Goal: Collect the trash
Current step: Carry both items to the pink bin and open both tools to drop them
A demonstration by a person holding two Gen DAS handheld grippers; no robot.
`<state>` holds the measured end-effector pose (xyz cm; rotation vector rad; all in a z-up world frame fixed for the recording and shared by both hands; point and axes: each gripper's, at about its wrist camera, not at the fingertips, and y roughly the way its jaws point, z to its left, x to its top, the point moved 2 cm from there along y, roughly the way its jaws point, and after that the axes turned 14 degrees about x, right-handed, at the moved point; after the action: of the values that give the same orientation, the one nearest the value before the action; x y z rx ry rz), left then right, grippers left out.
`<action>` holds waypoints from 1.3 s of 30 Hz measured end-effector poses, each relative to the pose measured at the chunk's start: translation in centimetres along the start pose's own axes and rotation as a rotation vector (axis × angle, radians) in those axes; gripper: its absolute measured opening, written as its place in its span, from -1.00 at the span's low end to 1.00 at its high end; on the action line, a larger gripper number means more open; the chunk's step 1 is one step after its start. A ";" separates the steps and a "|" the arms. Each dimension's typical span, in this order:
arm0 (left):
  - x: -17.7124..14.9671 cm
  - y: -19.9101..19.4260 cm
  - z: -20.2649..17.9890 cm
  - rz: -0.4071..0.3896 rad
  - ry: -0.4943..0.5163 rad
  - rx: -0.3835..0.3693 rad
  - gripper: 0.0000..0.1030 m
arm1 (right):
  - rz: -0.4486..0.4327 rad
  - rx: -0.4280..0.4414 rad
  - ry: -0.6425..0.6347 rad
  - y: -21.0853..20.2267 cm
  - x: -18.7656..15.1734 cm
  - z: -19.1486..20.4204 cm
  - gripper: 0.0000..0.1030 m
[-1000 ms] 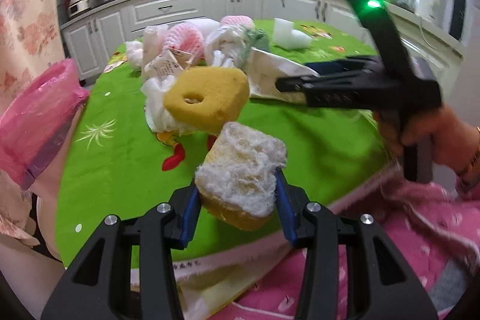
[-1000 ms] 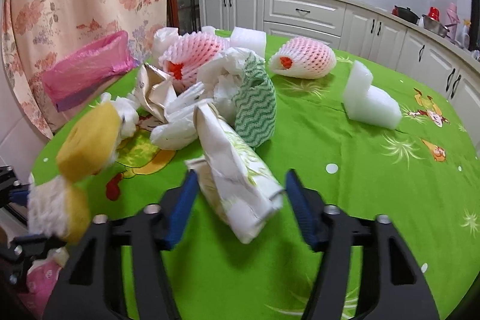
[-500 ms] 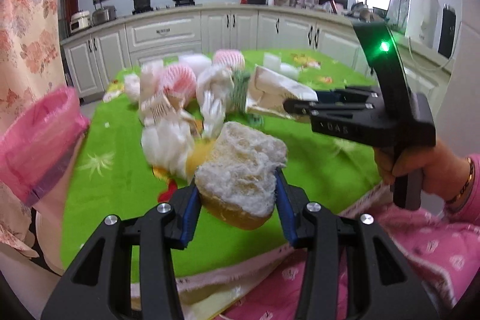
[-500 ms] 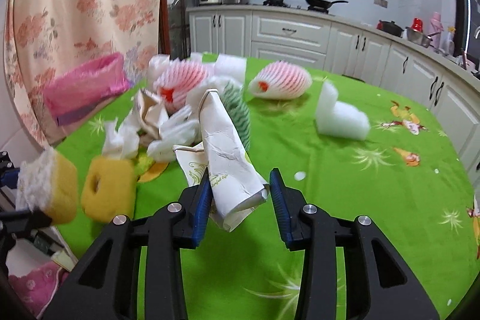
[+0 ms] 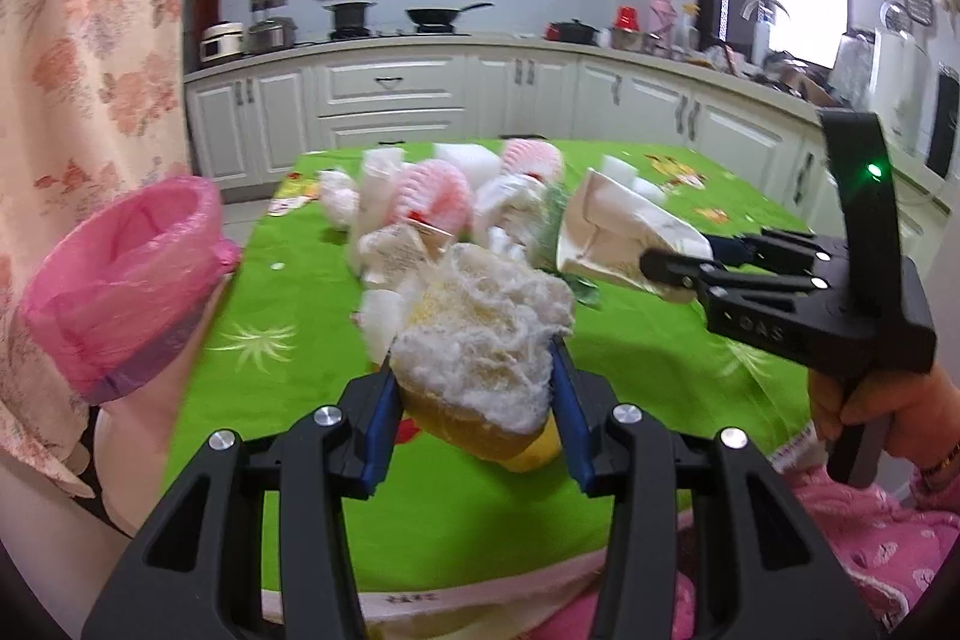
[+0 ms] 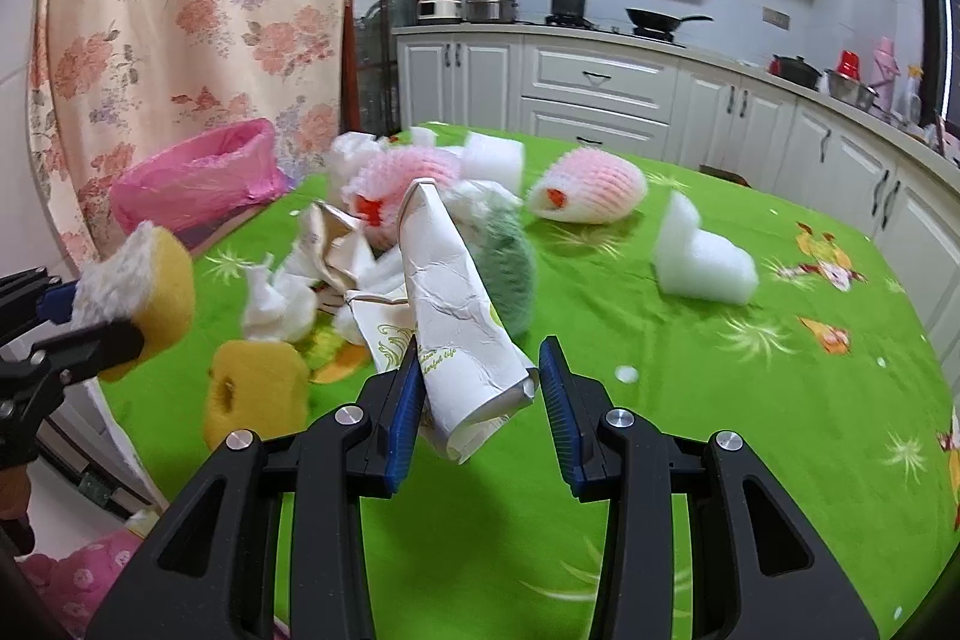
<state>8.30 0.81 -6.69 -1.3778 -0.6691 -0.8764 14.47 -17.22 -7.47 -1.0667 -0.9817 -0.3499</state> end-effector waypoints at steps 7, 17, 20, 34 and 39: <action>0.4 -0.2 4.1 -0.010 -0.094 0.087 -0.15 | 0.007 0.067 -0.068 1.5 2.0 3.5 -0.27; 1.2 -0.7 9.8 -0.045 -0.198 0.208 -0.15 | -0.034 0.155 -0.148 3.5 6.3 8.7 -0.27; 1.8 -0.6 11.7 -0.064 -0.222 0.260 -0.15 | -0.040 0.180 -0.167 4.8 7.9 10.2 -0.27; 6.2 3.8 25.5 -0.094 -0.377 0.435 -0.12 | -0.036 0.299 -0.172 14.2 16.0 16.7 -0.27; 6.4 6.3 29.2 -0.070 -0.400 0.468 -0.08 | -0.026 0.309 -0.163 17.5 17.7 18.4 -0.26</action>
<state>19.66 28.74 -1.84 -1.1100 -1.1544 -0.4524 26.73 10.41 -0.72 -0.8101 -1.1543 -0.1274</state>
